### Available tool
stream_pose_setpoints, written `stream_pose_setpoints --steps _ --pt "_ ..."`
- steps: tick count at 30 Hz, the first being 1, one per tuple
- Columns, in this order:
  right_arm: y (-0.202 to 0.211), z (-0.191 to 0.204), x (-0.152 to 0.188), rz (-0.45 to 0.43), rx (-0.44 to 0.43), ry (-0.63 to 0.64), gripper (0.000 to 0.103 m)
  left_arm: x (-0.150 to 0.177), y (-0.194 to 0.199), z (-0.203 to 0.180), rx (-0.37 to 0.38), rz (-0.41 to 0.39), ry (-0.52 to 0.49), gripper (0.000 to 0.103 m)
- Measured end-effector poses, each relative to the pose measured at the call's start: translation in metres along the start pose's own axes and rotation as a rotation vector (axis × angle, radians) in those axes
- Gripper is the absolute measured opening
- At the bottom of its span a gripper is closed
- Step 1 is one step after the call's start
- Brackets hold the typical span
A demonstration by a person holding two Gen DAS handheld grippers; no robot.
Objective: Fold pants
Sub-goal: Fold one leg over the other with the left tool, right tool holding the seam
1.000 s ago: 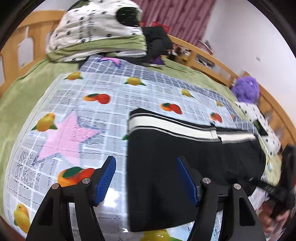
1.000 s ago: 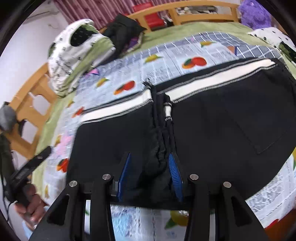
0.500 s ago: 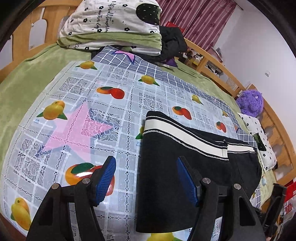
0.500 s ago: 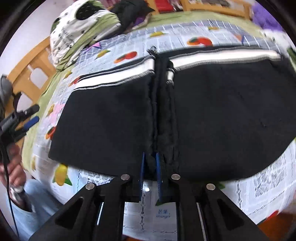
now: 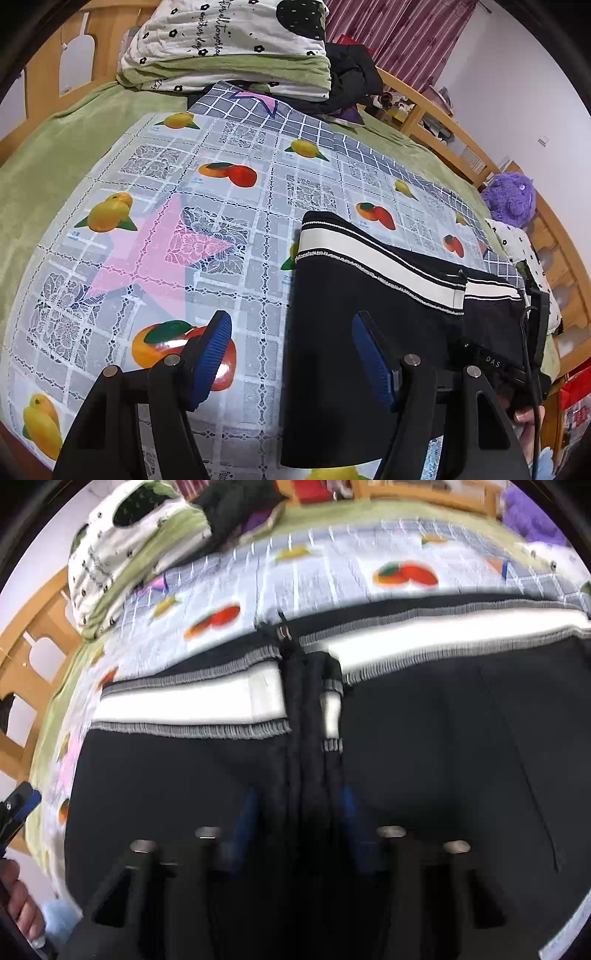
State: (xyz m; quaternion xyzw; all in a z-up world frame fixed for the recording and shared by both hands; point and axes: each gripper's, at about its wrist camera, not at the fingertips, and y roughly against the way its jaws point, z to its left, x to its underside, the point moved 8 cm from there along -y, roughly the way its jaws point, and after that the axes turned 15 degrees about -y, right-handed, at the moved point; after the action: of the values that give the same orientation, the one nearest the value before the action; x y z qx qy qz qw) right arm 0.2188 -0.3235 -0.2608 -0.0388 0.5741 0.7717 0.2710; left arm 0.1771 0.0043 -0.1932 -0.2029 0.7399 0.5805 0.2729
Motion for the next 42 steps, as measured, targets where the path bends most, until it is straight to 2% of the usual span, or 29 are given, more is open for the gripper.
stream_pose_setpoints --steps 1,2,5,6,8,10,13,14,17,20,23,25,26,27,30,36,39,42 --pt "0.004 0.007 0.000 -0.017 0.007 0.036 0.014 0.000 -0.001 0.000 -0.002 0.001 -0.004 0.066" --pt "0.015 0.012 -0.003 -0.062 0.003 0.067 0.013 0.000 -0.001 -0.001 -0.006 0.003 -0.009 0.066" --pt "0.072 0.023 -0.024 -0.238 -0.129 0.096 0.013 0.001 -0.001 -0.002 -0.018 0.002 -0.019 0.066" --pt "0.078 0.018 -0.029 -0.258 -0.118 0.093 0.013 0.001 -0.001 -0.003 -0.017 0.002 -0.022 0.066" --pt "0.070 0.004 -0.036 -0.245 -0.042 0.080 0.014 0.002 -0.002 -0.007 -0.005 0.007 -0.033 0.066" --pt "0.042 -0.019 -0.034 -0.184 0.055 0.048 0.016 0.004 -0.002 -0.012 -0.002 0.012 -0.050 0.066" --pt "0.015 -0.036 -0.021 -0.125 0.126 0.026 0.028 0.004 0.002 -0.022 0.002 0.007 -0.084 0.066" --pt "0.017 -0.038 -0.017 -0.126 0.130 0.012 0.028 0.004 0.004 -0.026 0.011 0.001 -0.094 0.066" --pt "0.056 -0.037 -0.008 -0.212 0.089 -0.020 0.028 0.009 0.006 -0.037 0.037 0.001 -0.109 0.066" --pt "0.090 -0.029 0.011 -0.249 0.067 0.006 0.030 0.023 -0.001 -0.050 0.069 0.044 -0.117 0.066" --pt "0.099 -0.036 0.034 -0.235 0.105 0.039 0.030 0.049 -0.015 -0.068 0.095 0.119 -0.147 0.066" --pt "0.078 -0.048 0.053 -0.161 0.153 0.046 0.030 0.068 -0.026 -0.075 0.095 0.188 -0.166 0.066" --pt "0.064 -0.052 0.062 -0.123 0.161 0.062 0.038 0.075 -0.030 -0.077 0.094 0.212 -0.168 0.066" --pt "0.063 -0.052 0.067 -0.129 0.165 0.077 0.039 0.081 -0.031 -0.077 0.089 0.219 -0.165 0.066" --pt "0.081 -0.047 0.068 -0.151 0.171 0.116 0.039 0.079 -0.017 -0.076 0.063 0.192 -0.171 0.066" --pt "0.141 -0.053 0.066 -0.214 0.068 0.007 0.041 0.067 0.027 -0.069 0.040 0.126 -0.192 0.066" --pt "0.148 -0.066 0.069 -0.219 0.056 -0.053 0.042 0.062 0.044 -0.062 0.006 0.068 -0.230 0.066" --pt "0.141 -0.090 0.082 -0.196 0.065 -0.135 0.042 0.057 0.038 -0.050 0.018 0.055 -0.192 0.066"
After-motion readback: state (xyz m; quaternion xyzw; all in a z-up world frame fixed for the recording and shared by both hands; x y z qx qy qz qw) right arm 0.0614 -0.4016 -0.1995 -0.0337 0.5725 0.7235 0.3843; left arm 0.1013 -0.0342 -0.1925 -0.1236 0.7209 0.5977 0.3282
